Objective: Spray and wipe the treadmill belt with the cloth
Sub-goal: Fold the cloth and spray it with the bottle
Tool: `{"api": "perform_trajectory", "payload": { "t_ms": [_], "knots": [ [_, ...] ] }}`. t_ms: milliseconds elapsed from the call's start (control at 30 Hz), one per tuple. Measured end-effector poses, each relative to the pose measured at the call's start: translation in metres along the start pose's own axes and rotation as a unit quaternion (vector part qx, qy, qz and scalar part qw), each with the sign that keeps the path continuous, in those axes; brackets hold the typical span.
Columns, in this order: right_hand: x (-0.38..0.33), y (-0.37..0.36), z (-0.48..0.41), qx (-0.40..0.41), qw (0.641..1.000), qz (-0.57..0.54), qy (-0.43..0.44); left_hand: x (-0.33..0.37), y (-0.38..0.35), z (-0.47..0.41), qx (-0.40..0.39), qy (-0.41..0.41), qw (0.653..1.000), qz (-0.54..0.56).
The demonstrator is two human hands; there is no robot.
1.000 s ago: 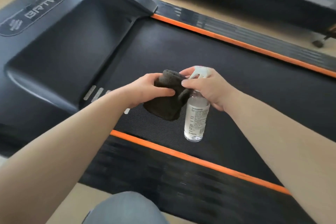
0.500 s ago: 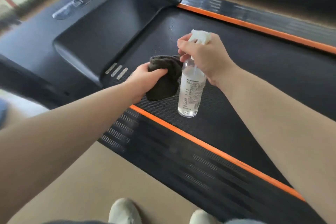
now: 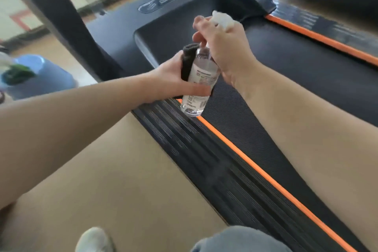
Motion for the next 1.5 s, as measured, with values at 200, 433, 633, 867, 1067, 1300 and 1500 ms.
{"api": "perform_trajectory", "payload": {
  "t_ms": [200, 433, 633, 867, 1067, 1300, 1500],
  "knots": [
    [0.014, -0.083, 0.015, -0.068, 0.996, 0.048, 0.018, -0.065, 0.058, 0.043, 0.111, 0.011, 0.994, -0.009],
    [0.030, -0.202, 0.042, -0.282, 0.927, 0.239, 0.069, -0.138, 0.136, 0.096, 0.226, -0.013, 0.971, 0.074],
    [0.053, -0.289, 0.048, -0.314, 0.913, 0.250, 0.077, -0.218, 0.183, 0.145, 0.140, 0.062, 0.956, 0.251],
    [0.100, -0.354, 0.040, -0.339, 0.908, 0.245, 0.030, -0.352, 0.252, 0.190, 0.326, 0.172, 0.856, 0.362],
    [0.142, -0.432, 0.009, -0.348, 0.898, 0.268, -0.014, -0.440, 0.275, 0.222, 0.372, 0.271, 0.796, 0.394],
    [0.111, -0.489, -0.026, -0.317, 0.898, 0.306, -0.025, -0.485, 0.322, 0.224, 0.401, 0.334, 0.747, 0.413],
    [0.061, -0.509, -0.078, -0.271, 0.890, 0.365, -0.030, -0.488, 0.351, 0.195, 0.403, 0.390, 0.716, 0.416]
  ]
}}
Point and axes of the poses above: each hand's wrist, its own z-axis away from the middle knuckle, its own y-axis out of the back of the hand, x = y × z, the point moved 7 cm from there along -z, towards the middle knuckle, and after that the axes turned 2 degrees about y, right-handed, at the moved point
